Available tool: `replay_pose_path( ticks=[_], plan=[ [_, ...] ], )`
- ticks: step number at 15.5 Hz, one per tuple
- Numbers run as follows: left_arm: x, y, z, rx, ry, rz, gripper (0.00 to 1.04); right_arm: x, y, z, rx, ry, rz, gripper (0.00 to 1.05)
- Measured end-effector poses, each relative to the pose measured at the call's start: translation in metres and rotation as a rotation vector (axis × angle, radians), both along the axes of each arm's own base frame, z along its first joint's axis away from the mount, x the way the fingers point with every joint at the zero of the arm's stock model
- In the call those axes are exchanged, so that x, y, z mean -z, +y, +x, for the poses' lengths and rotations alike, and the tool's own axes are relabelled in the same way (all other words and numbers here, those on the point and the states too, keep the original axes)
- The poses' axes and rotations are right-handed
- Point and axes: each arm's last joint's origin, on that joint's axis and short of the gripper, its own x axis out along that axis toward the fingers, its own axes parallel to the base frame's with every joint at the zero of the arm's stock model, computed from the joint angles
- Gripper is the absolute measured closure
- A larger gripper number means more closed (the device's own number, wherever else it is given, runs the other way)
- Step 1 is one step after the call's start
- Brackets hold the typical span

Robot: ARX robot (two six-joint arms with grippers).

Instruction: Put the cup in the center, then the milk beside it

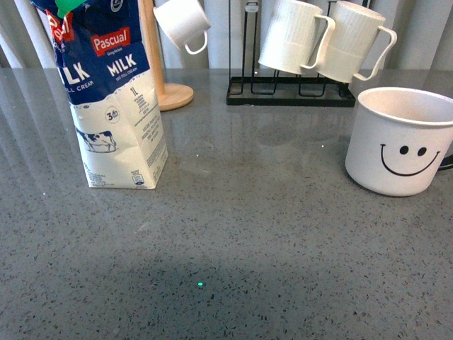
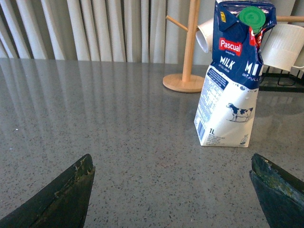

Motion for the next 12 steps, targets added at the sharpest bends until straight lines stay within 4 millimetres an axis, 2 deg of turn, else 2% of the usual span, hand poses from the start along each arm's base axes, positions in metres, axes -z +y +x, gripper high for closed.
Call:
replay_pose_path(
  ticks=[5, 7, 8, 10, 12],
  plan=[
    [0.000, 0.000, 0.000, 0.000, 0.000, 0.000, 0.07, 0.000, 0.000, 0.000, 0.000, 0.000, 0.000, 0.07],
    [0.000, 0.000, 0.000, 0.000, 0.000, 0.000, 0.07, 0.004, 0.001, 0.002, 0.063, 0.103, 0.131, 0.07],
    [0.000, 0.000, 0.000, 0.000, 0.000, 0.000, 0.07, -0.002, 0.001, 0.004, 0.063, 0.081, 0.168, 0.07],
    [0.000, 0.000, 0.000, 0.000, 0.000, 0.000, 0.07, -0.039, -0.001, 0.012, 0.035, -0.039, 0.188, 0.07],
    [0.000, 0.000, 0.000, 0.000, 0.000, 0.000, 0.07, -0.076, -0.003, 0.040, -0.031, -0.083, 0.152, 0.07]
  ],
)
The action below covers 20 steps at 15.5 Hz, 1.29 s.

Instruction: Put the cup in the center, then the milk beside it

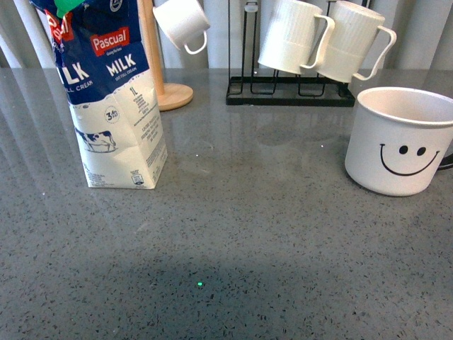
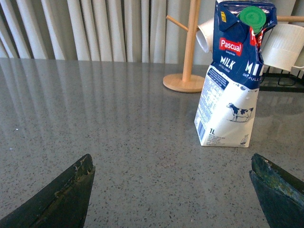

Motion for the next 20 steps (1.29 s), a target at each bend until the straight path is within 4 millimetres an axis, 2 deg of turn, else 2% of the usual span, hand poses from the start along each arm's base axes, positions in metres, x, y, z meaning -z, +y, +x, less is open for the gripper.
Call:
replay_pose_path(
  ticks=[2, 3, 4, 6, 8, 10, 13, 17, 20],
  plan=[
    [0.000, 0.000, 0.000, 0.000, 0.000, 0.000, 0.07, -0.038, 0.001, 0.039, -0.046, -0.014, -0.076, 0.07],
    [0.000, 0.000, 0.000, 0.000, 0.000, 0.000, 0.07, -0.056, 0.002, 0.068, -0.088, 0.032, -0.116, 0.07],
    [0.000, 0.000, 0.000, 0.000, 0.000, 0.000, 0.07, -0.063, 0.006, 0.091, -0.139, 0.098, -0.147, 0.07],
    [0.000, 0.000, 0.000, 0.000, 0.000, 0.000, 0.07, -0.067, 0.015, 0.139, -0.245, 0.259, -0.213, 0.07],
    [0.000, 0.000, 0.000, 0.000, 0.000, 0.000, 0.07, -0.065, 0.017, 0.179, -0.298, 0.404, -0.266, 0.07],
    [0.000, 0.000, 0.000, 0.000, 0.000, 0.000, 0.07, -0.062, 0.015, 0.205, -0.365, 0.519, -0.318, 0.07],
    [0.000, 0.000, 0.000, 0.000, 0.000, 0.000, 0.07, -0.046, 0.013, 0.229, -0.483, 0.644, -0.396, 0.07],
    [0.000, 0.000, 0.000, 0.000, 0.000, 0.000, 0.07, -0.025, 0.011, 0.240, -0.574, 0.723, -0.500, 0.07],
    [0.000, 0.000, 0.000, 0.000, 0.000, 0.000, 0.07, -0.016, 0.008, 0.244, -0.607, 0.751, -0.540, 0.07]
  ],
)
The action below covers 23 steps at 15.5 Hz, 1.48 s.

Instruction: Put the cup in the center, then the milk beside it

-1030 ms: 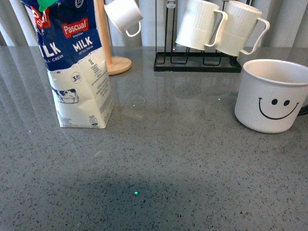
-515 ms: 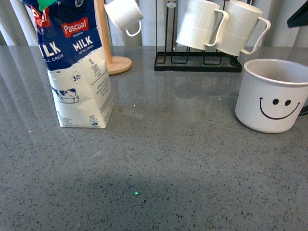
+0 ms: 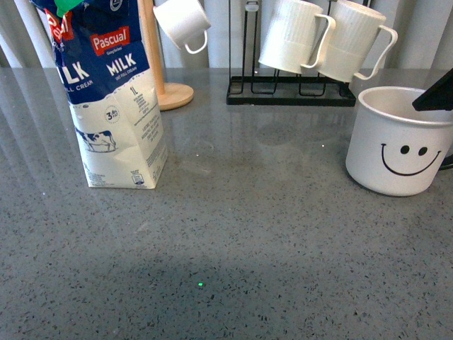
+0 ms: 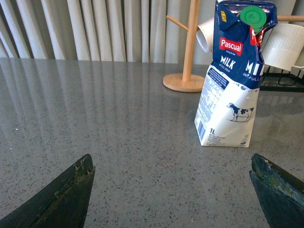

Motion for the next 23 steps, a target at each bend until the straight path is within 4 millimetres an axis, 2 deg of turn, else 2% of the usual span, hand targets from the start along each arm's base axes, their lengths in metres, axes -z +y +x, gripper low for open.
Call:
replay_pose_path(
  ticks=[3, 11, 12, 13, 19, 22, 23],
  plan=[
    [0.000, 0.000, 0.000, 0.000, 0.000, 0.000, 0.07, 0.002, -0.001, 0.002, -0.036, 0.003, -0.008, 0.08],
    [0.000, 0.000, 0.000, 0.000, 0.000, 0.000, 0.07, 0.004, 0.008, 0.006, -0.078, -0.009, -0.003, 0.89],
    [0.000, 0.000, 0.000, 0.000, 0.000, 0.000, 0.07, 0.003, 0.010, 0.006, -0.079, -0.014, -0.008, 0.98],
    [0.000, 0.000, 0.000, 0.000, 0.000, 0.000, 0.07, 0.003, 0.010, 0.007, -0.075, -0.020, -0.012, 1.02],
    [0.000, 0.000, 0.000, 0.000, 0.000, 0.000, 0.07, -0.004, 0.011, 0.007, -0.069, -0.025, 0.031, 1.02],
    [0.000, 0.000, 0.000, 0.000, 0.000, 0.000, 0.07, -0.024, 0.018, 0.002, -0.087, -0.058, 0.068, 1.02],
    [0.000, 0.000, 0.000, 0.000, 0.000, 0.000, 0.07, -0.034, 0.026, -0.001, -0.114, -0.074, 0.089, 1.02]
  ],
)
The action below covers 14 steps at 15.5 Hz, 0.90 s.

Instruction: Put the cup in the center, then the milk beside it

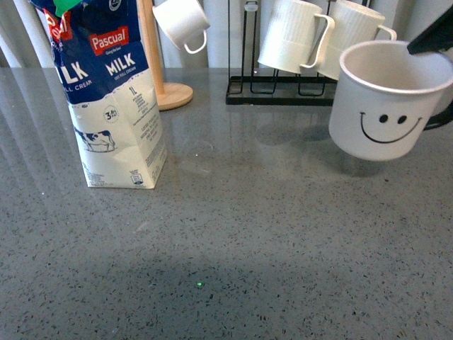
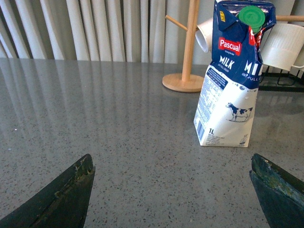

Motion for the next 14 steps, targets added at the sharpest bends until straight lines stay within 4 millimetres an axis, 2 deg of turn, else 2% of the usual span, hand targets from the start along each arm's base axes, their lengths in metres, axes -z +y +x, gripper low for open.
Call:
replay_pose_path(
  ticks=[5, 7, 10, 12, 14],
  plan=[
    [0.000, 0.000, 0.000, 0.000, 0.000, 0.000, 0.07, -0.005, 0.046, -0.008, -0.108, 0.000, 0.012, 1.02],
    [0.000, 0.000, 0.000, 0.000, 0.000, 0.000, 0.07, -0.002, 0.055, -0.009, -0.125, 0.011, 0.005, 1.02],
    [0.000, 0.000, 0.000, 0.000, 0.000, 0.000, 0.07, 0.020, 0.068, -0.002, -0.129, 0.077, -0.035, 1.02],
    [0.000, 0.000, 0.000, 0.000, 0.000, 0.000, 0.07, 0.024, 0.080, -0.002, -0.161, 0.081, -0.036, 1.02],
    [0.000, 0.000, 0.000, 0.000, 0.000, 0.000, 0.07, 0.024, 0.083, -0.003, -0.169, 0.081, -0.037, 1.02]
  ],
)
